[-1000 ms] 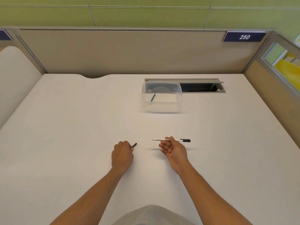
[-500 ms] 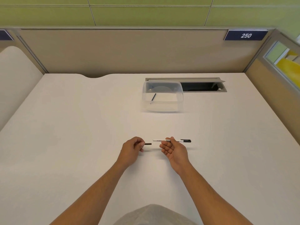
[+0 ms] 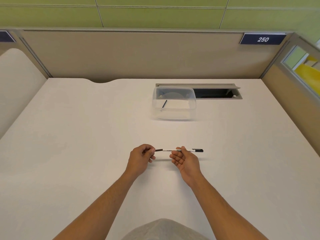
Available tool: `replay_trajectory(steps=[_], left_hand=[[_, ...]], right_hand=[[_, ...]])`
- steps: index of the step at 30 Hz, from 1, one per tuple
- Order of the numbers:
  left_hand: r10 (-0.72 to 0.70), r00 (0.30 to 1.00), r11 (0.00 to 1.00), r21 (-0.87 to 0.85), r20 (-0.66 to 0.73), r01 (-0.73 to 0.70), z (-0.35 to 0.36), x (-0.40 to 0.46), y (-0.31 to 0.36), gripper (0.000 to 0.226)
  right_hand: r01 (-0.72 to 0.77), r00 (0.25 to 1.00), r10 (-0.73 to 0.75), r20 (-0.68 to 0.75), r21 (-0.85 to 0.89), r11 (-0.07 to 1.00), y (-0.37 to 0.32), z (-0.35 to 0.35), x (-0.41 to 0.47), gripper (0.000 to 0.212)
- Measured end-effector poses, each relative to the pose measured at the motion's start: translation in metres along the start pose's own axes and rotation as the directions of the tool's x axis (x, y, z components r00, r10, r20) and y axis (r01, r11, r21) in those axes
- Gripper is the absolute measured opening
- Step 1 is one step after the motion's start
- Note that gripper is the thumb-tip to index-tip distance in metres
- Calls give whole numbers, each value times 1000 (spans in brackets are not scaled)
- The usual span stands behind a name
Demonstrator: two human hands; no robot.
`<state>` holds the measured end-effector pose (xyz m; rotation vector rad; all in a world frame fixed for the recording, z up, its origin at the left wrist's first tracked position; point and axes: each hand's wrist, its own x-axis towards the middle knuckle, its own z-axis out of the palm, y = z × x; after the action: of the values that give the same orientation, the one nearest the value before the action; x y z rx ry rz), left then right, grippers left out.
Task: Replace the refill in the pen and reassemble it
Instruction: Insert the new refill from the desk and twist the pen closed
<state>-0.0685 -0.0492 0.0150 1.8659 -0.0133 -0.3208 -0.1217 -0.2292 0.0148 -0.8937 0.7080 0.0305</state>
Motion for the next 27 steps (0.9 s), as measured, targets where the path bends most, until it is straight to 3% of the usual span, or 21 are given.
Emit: replay_trajectory(steps=[27], left_hand=[[-24,994,985,-166,102,41,0,-1,5,9]], right_hand=[[33,996,-26,87,-74,997,6,7,-5,27]])
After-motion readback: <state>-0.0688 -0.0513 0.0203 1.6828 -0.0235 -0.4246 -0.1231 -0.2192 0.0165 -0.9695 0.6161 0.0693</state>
